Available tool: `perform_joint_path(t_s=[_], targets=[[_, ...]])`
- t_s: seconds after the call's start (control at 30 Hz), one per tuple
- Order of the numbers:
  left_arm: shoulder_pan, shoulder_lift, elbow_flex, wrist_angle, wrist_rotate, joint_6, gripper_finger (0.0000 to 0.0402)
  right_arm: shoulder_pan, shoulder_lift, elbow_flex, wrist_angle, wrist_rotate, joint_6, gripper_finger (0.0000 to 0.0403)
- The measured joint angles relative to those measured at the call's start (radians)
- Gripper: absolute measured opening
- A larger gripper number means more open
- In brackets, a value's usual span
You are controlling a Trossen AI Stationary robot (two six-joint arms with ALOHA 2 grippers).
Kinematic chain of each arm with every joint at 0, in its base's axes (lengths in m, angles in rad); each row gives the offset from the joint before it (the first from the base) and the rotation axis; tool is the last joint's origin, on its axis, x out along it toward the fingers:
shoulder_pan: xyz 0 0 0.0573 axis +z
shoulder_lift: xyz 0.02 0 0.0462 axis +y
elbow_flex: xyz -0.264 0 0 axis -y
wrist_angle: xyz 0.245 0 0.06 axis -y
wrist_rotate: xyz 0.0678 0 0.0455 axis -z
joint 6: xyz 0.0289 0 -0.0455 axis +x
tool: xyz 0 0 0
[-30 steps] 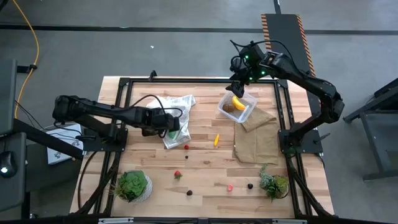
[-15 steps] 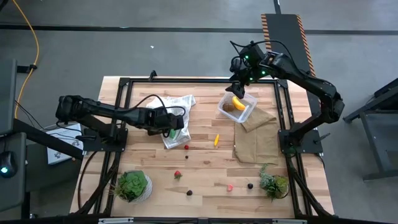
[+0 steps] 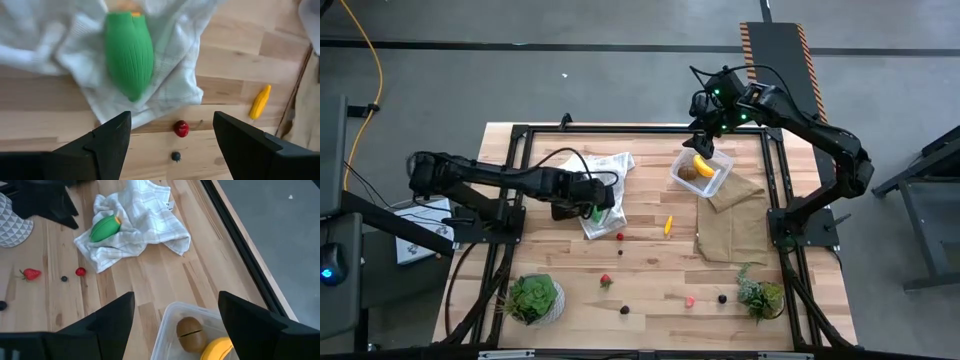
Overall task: Pick and placing Produce into tupperware
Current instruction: Put the green corn into the transparent bin
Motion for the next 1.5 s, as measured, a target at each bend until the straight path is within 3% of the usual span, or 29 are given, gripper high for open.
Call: perform_joint_path(t_s=[0.27, 0.4, 0.9, 1.5], targets=[[0.000, 0.115, 0.203, -0.271, -0.030, -0.001, 0.0271, 0.000, 0.000, 0.000, 0.000, -0.003, -0.013, 0.0279], [0.011, 0.194, 0.252, -0.299, -0.052, 0.004, 0.0271, 0.000, 0.000, 0.000, -0.002, -0.003, -0.022, 0.0279], [0.113, 0.348, 0.253, -0.281, -0.001, 0.072, 0.0271, 0.000, 0.000, 0.000, -0.019, -0.056, -0.040, 0.0279], [0.111, 0.459, 0.253, -0.261, 0.020, 0.125, 0.0271, 0.000, 0.000, 0.000, -0.019, -0.060, -0.055, 0.0279]])
